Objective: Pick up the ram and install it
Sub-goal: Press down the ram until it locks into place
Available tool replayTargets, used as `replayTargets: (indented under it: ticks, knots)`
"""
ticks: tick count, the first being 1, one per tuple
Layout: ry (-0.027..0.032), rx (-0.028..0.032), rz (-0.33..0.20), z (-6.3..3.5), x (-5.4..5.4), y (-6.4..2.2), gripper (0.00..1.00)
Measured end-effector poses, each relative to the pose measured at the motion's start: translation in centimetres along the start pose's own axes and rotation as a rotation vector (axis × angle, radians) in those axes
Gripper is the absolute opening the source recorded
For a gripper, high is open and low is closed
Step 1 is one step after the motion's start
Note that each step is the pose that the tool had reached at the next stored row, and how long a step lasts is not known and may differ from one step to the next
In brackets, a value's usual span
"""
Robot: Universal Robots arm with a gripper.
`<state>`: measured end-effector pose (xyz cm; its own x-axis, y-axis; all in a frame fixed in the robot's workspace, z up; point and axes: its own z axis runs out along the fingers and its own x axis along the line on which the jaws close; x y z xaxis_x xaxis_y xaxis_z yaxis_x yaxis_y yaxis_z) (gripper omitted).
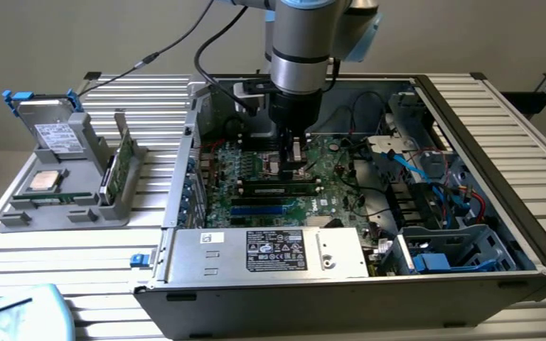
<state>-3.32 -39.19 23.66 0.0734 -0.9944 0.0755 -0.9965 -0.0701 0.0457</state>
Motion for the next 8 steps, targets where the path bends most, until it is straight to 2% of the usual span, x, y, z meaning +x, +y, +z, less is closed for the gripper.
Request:
replayTargets:
  ticks: [8]
  knots:
    - [-0.0171, 0.0013, -0.001, 0.00, 0.01, 0.00, 0.10]
